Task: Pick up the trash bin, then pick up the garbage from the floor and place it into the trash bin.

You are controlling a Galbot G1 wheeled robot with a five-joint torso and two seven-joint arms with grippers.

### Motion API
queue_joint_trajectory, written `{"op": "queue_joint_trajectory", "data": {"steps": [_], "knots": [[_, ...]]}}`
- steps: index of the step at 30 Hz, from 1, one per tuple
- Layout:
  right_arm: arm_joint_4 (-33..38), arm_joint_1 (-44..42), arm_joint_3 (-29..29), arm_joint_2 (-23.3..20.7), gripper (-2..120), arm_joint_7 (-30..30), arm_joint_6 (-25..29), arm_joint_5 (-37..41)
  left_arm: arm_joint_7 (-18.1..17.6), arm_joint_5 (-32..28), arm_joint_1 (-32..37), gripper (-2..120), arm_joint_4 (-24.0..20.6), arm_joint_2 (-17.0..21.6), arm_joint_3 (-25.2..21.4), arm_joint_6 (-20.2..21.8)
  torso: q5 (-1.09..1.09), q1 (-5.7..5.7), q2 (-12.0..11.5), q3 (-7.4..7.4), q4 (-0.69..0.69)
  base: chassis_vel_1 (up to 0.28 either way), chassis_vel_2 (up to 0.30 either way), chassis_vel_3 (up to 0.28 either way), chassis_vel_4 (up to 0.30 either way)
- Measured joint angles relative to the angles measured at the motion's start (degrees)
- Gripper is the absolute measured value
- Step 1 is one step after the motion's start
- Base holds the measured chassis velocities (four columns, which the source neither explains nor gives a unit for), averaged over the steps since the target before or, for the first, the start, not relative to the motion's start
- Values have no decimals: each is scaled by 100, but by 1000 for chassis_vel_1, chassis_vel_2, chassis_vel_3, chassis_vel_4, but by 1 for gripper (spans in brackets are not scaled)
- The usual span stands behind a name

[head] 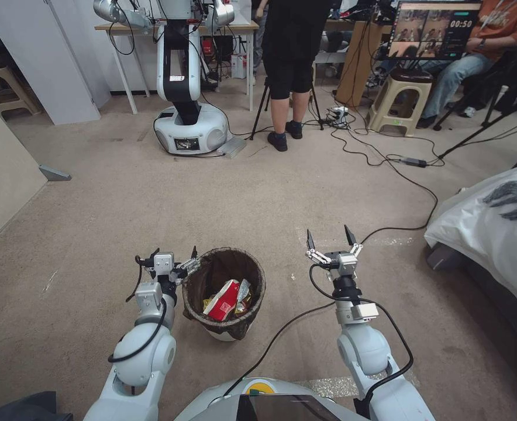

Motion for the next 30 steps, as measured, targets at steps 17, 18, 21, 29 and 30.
{"op": "queue_joint_trajectory", "data": {"steps": [17,18,21,29,30], "knots": [[61,-199,21,104,100,100,-108,-85,-9,639,346,100,272,-80,13,-1037,0,0,0,0,0,0,0,0,0],[61,-199,22,103,100,99,-108,-85,-13,631,344,100,272,-80,14,-1031,0,0,0,0,0,0,0,0,0],[61,-199,22,102,100,98,-108,-85,-18,618,341,100,272,-80,16,-1017,0,0,0,0,0,0,0,0,0],[61,-197,22,101,100,94,-108,-85,-25,599,338,100,274,-78,16,-993,0,0,0,0,0,0,0,0,0],[61,-197,22,101,100,94,-108,-85,-25,599,338,100,274,-78,16,-993,0,0,0,0,0,0,0,0,0]]}}
